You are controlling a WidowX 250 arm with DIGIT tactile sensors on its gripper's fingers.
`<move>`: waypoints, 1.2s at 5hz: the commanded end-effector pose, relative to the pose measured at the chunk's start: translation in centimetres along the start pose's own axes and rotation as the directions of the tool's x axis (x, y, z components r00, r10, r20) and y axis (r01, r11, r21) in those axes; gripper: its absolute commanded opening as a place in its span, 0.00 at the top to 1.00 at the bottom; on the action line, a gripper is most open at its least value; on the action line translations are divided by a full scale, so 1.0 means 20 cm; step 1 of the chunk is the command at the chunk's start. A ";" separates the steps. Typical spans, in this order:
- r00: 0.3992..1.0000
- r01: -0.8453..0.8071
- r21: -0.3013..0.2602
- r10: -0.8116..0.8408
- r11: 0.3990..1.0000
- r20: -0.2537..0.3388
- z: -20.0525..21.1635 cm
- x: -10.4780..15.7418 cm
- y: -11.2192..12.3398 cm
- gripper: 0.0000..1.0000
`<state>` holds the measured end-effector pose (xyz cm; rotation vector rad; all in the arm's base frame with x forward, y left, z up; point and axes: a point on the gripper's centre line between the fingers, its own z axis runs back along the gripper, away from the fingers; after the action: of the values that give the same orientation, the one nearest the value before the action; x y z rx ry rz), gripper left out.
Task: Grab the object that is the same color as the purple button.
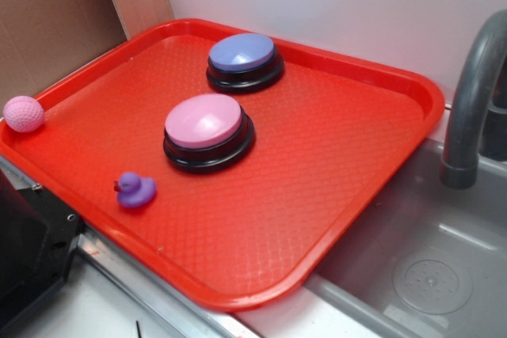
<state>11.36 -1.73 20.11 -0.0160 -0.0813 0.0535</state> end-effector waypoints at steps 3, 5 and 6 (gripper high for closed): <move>0.999 -0.020 -0.071 0.022 0.997 0.032 -0.61 0.10 -0.22 0.00; 0.999 -0.032 -0.040 0.031 0.999 -0.022 -0.71 -0.03 -0.13 0.00; 1.000 -0.015 -0.035 0.015 0.999 -0.013 -0.75 -0.04 -0.10 0.00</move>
<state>11.42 -3.93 4.87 -0.0459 -0.0510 0.0718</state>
